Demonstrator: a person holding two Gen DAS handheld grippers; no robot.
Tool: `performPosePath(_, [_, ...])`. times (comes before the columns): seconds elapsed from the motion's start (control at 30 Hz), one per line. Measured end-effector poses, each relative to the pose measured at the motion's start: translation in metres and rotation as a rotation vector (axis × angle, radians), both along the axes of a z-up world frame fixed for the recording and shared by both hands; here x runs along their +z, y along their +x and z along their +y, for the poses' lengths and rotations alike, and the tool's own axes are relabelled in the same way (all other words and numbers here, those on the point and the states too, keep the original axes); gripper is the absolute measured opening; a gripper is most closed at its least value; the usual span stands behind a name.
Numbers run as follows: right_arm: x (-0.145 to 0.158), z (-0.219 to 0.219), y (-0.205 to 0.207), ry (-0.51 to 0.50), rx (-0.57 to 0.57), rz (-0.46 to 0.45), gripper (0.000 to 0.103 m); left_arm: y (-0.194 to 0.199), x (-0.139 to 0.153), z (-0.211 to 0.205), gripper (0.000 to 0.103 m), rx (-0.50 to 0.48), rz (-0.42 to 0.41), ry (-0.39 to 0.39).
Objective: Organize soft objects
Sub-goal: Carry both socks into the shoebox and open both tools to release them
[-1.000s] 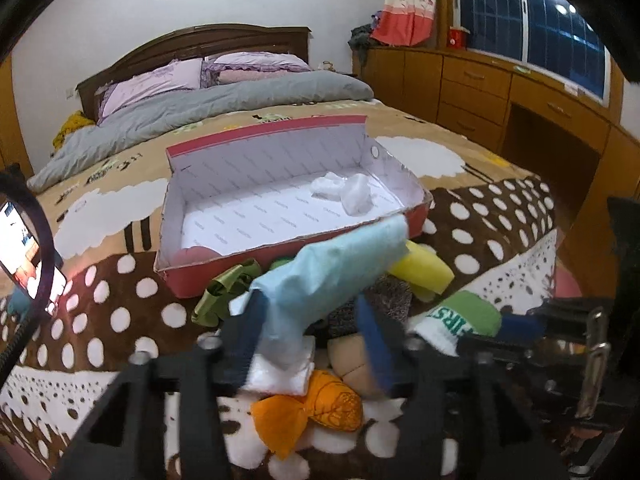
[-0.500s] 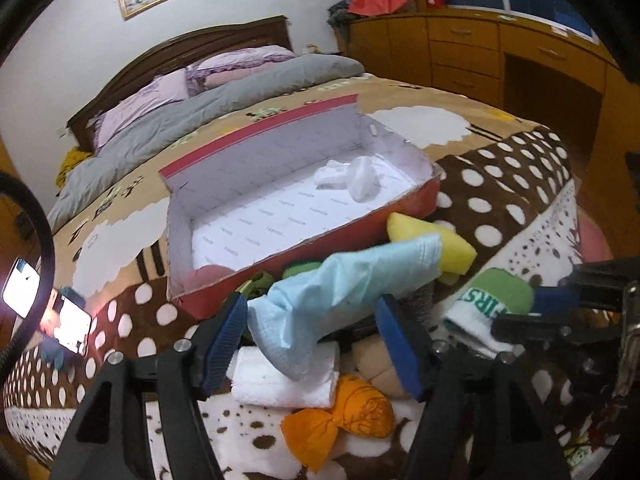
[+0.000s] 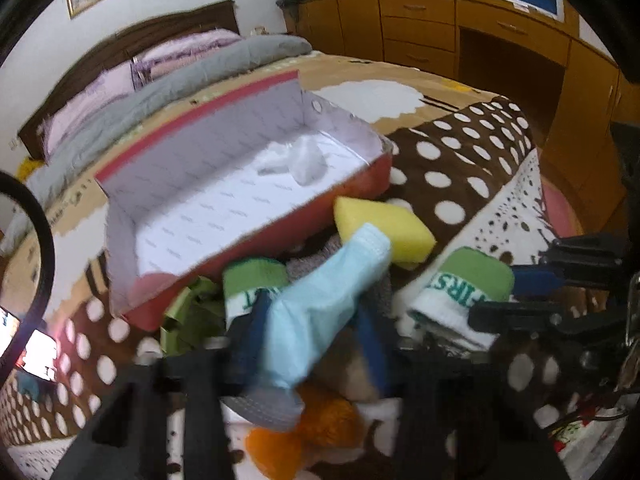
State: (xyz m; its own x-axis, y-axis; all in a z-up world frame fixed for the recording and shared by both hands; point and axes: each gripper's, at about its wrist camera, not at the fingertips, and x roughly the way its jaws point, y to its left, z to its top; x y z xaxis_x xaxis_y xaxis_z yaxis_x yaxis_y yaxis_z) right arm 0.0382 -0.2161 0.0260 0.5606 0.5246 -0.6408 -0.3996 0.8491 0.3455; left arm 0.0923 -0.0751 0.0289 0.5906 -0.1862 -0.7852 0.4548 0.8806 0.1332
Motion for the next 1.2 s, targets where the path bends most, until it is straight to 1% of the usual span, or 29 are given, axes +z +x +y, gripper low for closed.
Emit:
performPosePath(0.13, [-0.001,0.002,0.001,-0.003,-0.002,0.004,0.025,-0.008,0.001,0.004,0.027,0.014,-0.004,-0.041])
performPosePath(0.23, [0.0,0.002,0.001,-0.006,-0.006,0.006,0.025,-0.014,0.004,0.008,0.023,0.023,-0.013,-0.068])
performPosePath(0.4, [0.005,0.004,0.001,-0.012,-0.005,-0.006,0.025,-0.022,0.016,0.019,0.022,0.053,-0.031,-0.139])
performPosePath(0.53, [0.013,0.005,0.001,-0.023,-0.001,-0.025,0.025,-0.027,0.033,0.031,0.022,0.086,-0.07,-0.187])
performPosePath(0.67, [0.025,0.006,0.004,-0.025,0.005,-0.045,0.025,-0.021,0.053,0.047,0.022,0.139,-0.114,-0.226])
performPosePath(0.77, [0.036,0.007,0.007,-0.038,0.007,-0.077,0.025,-0.012,0.062,0.057,0.022,0.177,-0.132,-0.238])
performPosePath(0.93, [0.051,0.008,0.018,-0.05,-0.002,-0.113,0.025,0.005,0.069,0.069,0.022,0.232,-0.155,-0.24])
performPosePath(1.2, [0.068,0.006,0.049,-0.074,-0.034,-0.158,0.025,0.041,0.068,0.08,0.022,0.308,-0.157,-0.264])
